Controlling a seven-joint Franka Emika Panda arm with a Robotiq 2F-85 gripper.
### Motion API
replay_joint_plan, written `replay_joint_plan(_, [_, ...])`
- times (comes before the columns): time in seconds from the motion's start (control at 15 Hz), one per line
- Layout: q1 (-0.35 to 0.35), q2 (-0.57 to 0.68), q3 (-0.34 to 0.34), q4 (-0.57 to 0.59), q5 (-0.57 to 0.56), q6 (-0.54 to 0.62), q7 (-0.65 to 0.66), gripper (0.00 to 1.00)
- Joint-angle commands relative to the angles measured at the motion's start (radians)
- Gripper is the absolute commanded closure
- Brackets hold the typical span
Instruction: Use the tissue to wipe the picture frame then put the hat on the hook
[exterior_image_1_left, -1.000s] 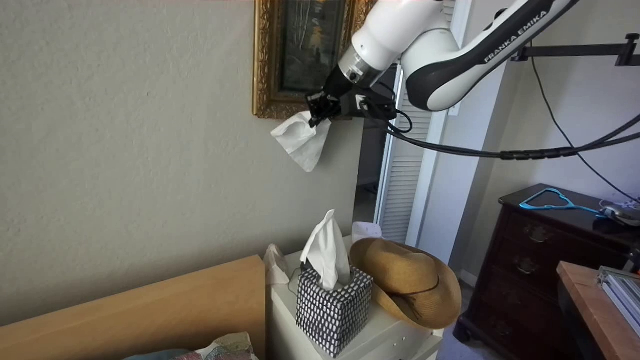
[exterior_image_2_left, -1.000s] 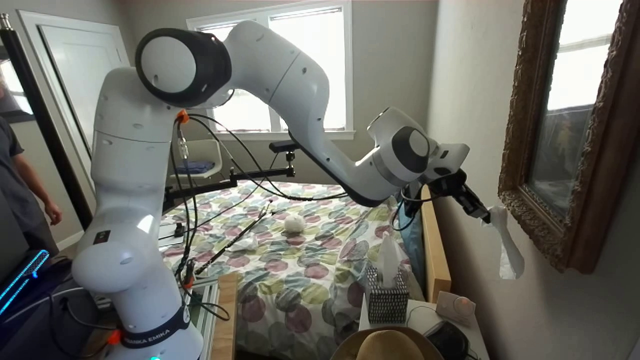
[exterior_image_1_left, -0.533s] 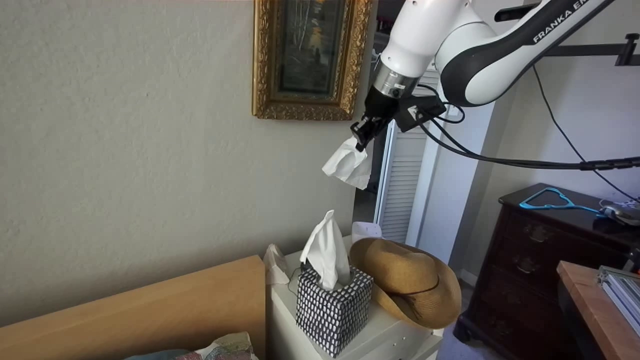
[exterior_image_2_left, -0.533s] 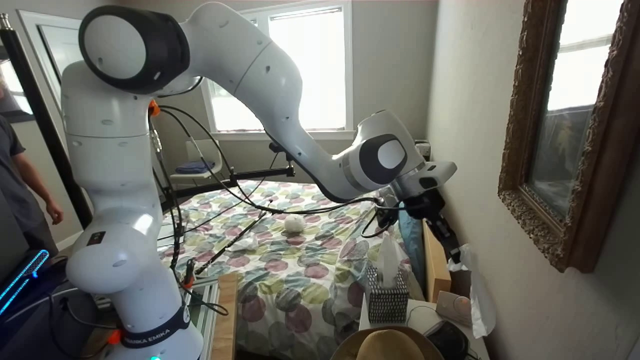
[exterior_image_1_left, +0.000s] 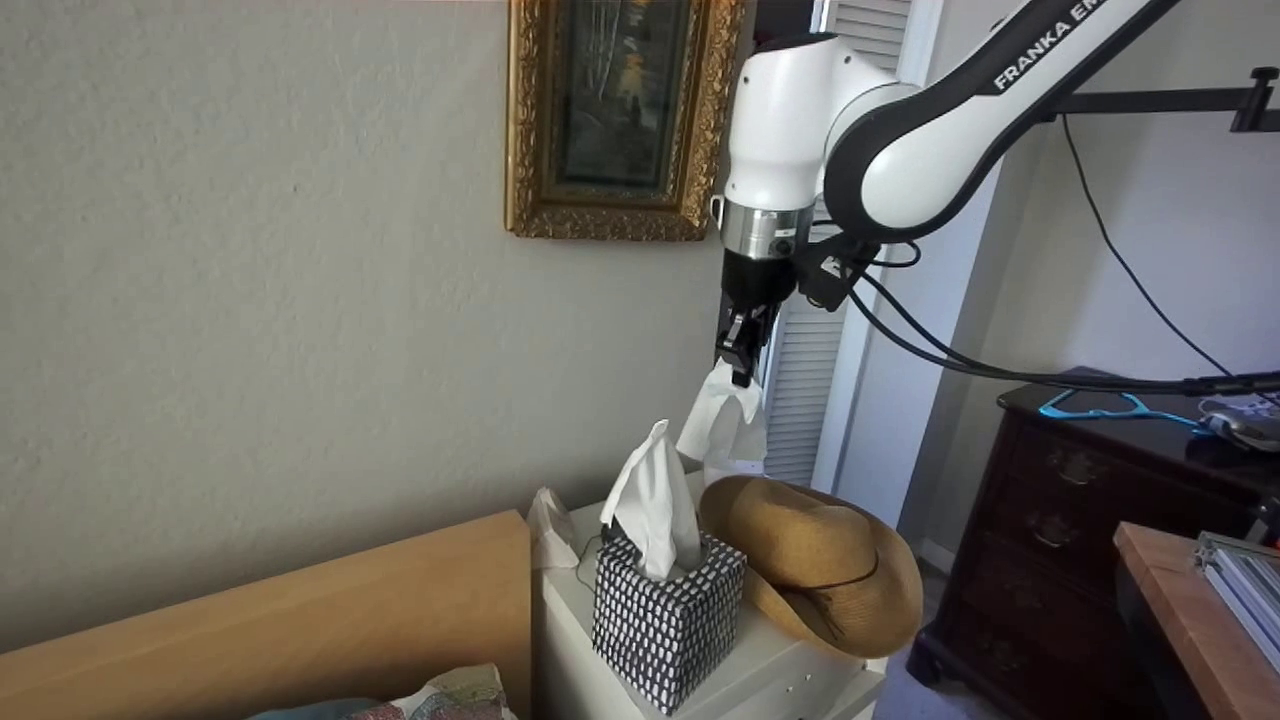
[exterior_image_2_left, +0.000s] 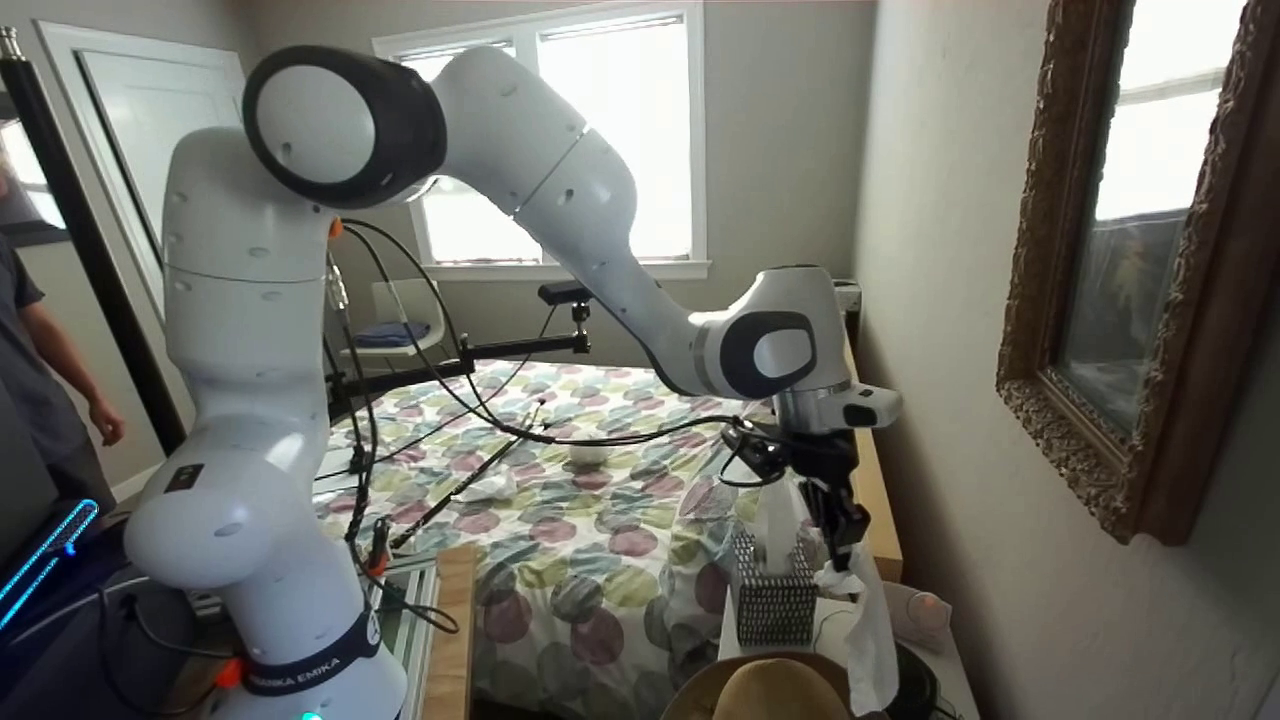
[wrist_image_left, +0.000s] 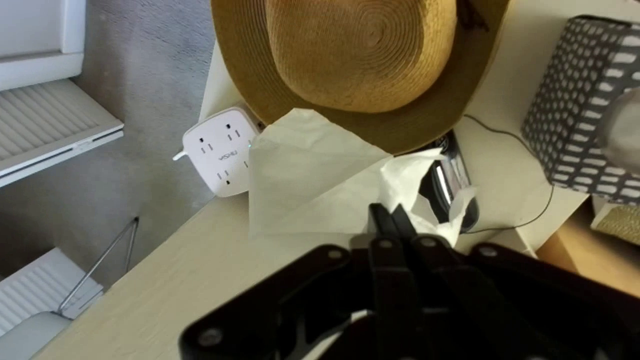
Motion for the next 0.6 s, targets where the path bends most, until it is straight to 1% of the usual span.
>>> replay_joint_plan(0.0, [-0.018,0.134,0.040,0.149,0.087,-0.083,-0.114,1.00])
replay_joint_plan(0.2, [-0.005,0.239,0.039,0.262,0.108,-0.095,-0.093,1.00])
replay_joint_plan(0.53, [-0.008,0.382,0.044,0.445,0.218,-0.132,-0.059,1.00])
